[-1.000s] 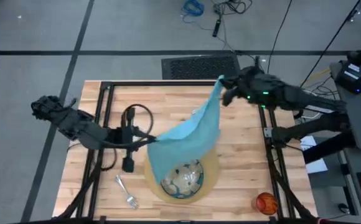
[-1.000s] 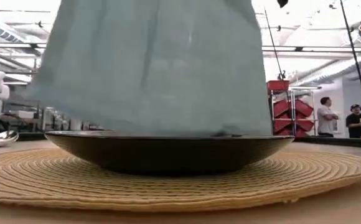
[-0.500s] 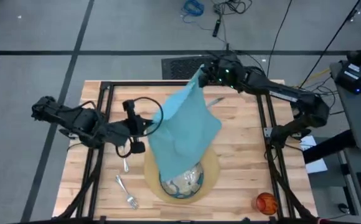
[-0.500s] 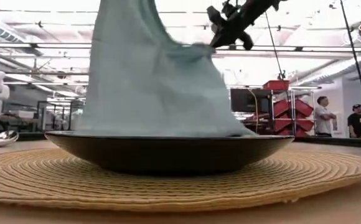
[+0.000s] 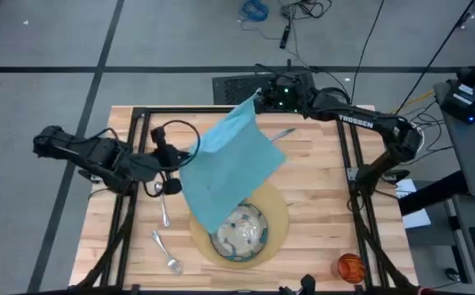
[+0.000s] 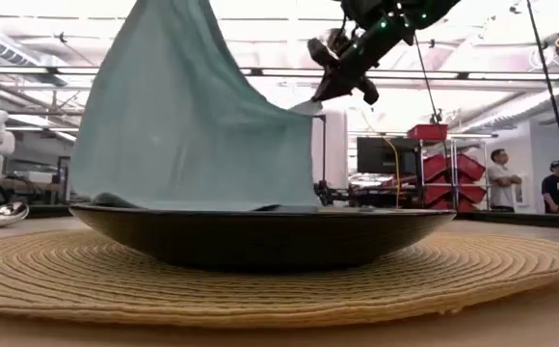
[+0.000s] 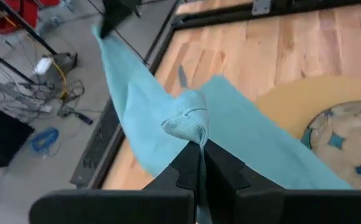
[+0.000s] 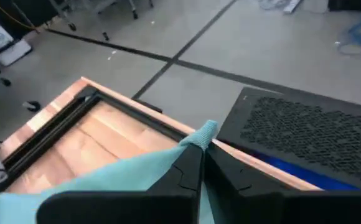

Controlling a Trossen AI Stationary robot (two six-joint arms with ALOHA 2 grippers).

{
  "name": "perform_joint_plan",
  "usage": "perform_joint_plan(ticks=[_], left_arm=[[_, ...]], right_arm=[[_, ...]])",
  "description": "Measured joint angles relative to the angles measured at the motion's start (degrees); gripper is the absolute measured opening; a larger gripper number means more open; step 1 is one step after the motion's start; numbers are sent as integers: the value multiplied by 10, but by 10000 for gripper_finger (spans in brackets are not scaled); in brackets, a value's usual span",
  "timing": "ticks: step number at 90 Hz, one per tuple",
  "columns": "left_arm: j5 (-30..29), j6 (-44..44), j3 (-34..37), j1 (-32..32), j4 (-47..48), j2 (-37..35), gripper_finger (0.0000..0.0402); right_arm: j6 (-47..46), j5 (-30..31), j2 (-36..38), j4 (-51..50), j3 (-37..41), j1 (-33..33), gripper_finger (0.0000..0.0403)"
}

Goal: Set table place
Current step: Fold the blue napkin

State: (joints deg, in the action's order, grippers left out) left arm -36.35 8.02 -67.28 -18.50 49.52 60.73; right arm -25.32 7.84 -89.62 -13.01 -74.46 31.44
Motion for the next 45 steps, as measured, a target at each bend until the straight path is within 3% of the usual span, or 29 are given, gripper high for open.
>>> perform_joint_plan(ticks=[24, 45], left_arm=[[131, 40, 132, 0, -118, 8, 0], [189, 78, 183, -17, -180, 10, 0]], right_arm=[[-15, -10, 3, -124, 0, -9, 0], [-26, -12, 2, -196, 0, -24, 0]])
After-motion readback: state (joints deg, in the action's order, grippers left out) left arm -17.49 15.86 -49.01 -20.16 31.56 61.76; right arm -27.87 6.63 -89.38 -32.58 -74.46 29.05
